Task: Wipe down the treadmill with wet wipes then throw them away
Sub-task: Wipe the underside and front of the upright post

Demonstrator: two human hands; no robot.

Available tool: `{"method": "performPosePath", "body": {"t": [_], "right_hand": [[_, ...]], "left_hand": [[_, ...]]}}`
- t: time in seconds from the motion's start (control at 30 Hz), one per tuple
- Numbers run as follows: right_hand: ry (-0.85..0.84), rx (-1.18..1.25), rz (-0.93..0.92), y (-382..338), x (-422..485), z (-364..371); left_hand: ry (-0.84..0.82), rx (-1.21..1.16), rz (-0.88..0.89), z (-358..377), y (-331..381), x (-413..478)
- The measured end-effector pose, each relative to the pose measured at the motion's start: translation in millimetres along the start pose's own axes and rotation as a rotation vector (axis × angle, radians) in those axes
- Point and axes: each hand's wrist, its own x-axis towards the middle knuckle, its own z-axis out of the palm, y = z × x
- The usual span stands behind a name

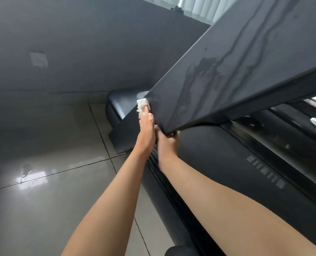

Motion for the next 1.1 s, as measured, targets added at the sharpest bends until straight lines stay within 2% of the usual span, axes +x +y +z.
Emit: {"method": "performPosePath", "body": {"t": [0.13, 0.3, 0.4, 0.47, 0.6, 0.7, 0.8, 0.9, 1.1], "right_hand": [[-0.038, -0.055, -0.021, 9.9, -0.3, -9.5], [-0.062, -0.039, -0.051, 8.6, 3.8, -16.3], [-0.070, -0.045, -0.046, 9.1, 3.2, -17.3], [-0.076, -0.023, -0.033, 5.4, 3.0, -18.6], [-0.097, -0.016, -0.002, -3.2, -0.2, -19.6], [-0.055, 0.018, -0.077, -11.1, -4.9, -19.9], [-0.056, 0.114, -0.123, -13.8, -8.0, -23.3], [-0.044, 0.020, -0.155, -10.2, -7.0, -29.5], [-0.079, -0.003, -0.189, -9.0, -6.6, -35.1]], "left_hand": [[0.000, 0.011, -0.353, -15.5, -50.4, -25.5], [0.070, -0.085, -0.560, -3.5, -73.3, -45.3], [0.104, -0.118, -0.493, 0.7, -68.3, -38.3], [0.132, -0.092, -0.419, 8.1, -40.1, -36.6], [0.089, -0.006, -0.185, 14.8, -11.4, -24.8], [0.056, 0.026, 0.021, 10.2, 10.4, -5.9], [-0.011, 0.048, 0.154, 9.5, 32.3, 11.7], [-0.009, 0.120, 0.116, 10.3, 25.4, 0.6], [0.012, 0.052, -0.282, 5.1, -28.3, -42.0]]}}
